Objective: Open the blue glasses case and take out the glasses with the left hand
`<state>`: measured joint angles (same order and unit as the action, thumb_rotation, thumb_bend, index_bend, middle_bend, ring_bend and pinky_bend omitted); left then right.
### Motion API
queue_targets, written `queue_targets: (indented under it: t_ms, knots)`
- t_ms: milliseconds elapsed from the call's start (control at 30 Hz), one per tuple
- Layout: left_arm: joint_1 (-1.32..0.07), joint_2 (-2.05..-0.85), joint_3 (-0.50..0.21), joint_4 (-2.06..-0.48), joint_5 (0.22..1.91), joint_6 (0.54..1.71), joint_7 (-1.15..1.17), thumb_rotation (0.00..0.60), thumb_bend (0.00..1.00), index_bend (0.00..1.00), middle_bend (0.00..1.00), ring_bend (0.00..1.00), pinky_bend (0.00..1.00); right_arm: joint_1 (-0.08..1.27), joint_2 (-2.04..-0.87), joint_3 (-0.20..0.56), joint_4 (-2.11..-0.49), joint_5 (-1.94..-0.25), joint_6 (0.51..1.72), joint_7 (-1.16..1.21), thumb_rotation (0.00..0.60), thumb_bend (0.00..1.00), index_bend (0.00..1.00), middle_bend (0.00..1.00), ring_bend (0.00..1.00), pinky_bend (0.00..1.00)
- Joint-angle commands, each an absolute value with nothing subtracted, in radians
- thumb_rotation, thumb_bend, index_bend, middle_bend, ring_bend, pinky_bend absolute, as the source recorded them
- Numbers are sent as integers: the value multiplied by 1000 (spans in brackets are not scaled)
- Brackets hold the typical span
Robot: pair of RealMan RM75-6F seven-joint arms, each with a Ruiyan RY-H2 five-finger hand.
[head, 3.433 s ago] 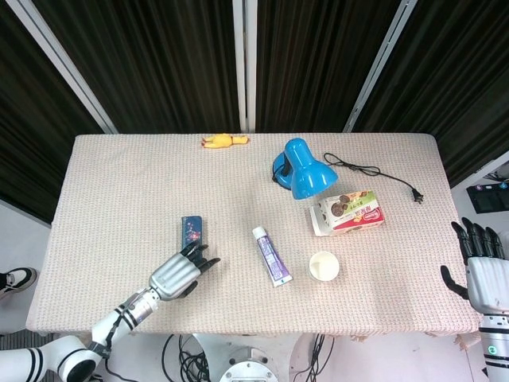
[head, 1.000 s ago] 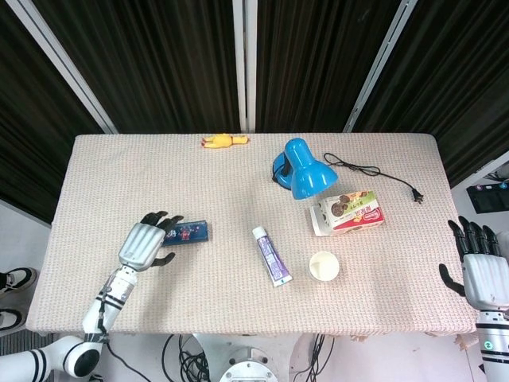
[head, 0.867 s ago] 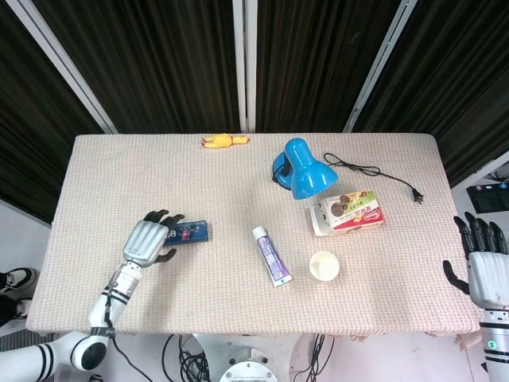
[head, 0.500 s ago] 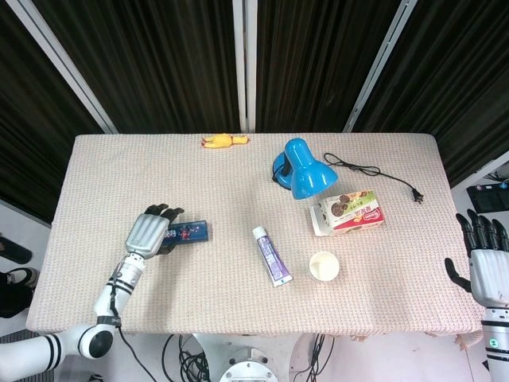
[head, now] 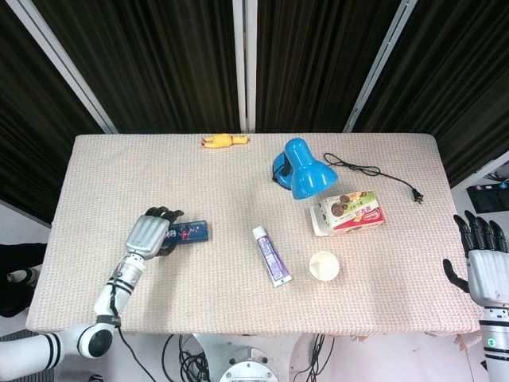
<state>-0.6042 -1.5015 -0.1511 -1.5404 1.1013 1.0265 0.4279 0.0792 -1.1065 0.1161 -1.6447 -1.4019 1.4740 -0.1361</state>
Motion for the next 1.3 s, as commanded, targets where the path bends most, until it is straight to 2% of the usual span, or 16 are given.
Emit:
queue_targets:
  t_ms: [33, 367, 733, 1000, 1300]
  knots:
    - [-606, -1503, -148, -1537, 1098, 1028, 431, 600, 312, 207, 274, 166, 204, 80, -1107, 115, -1644, -1401, 1472, -136, 600, 303, 0, 0, 0, 0]
    - [-615, -1506, -147, -1531, 1082, 1028, 430, 600, 313, 208, 310, 182, 204, 84, -1108, 115, -1641, -1395, 1463, -136, 600, 305, 0, 0, 0, 0]
    - [-620, -1505, -141, -1520, 1075, 1025, 417, 600, 366, 216, 377, 196, 208, 86, -1104, 111, -1645, -1389, 1452, -140, 600, 306, 0, 0, 0, 0]
    - [-624, -1508, -144, -1509, 1065, 1024, 407, 600, 385, 229, 453, 217, 225, 90, -1101, 108, -1646, -1386, 1442, -141, 600, 307, 0, 0, 0, 0]
    - [-624, -1500, -161, -1513, 1063, 1001, 322, 600, 453, 250, 556, 285, 250, 90, -1101, 108, -1644, -1387, 1443, -139, 600, 307, 0, 0, 0, 0]
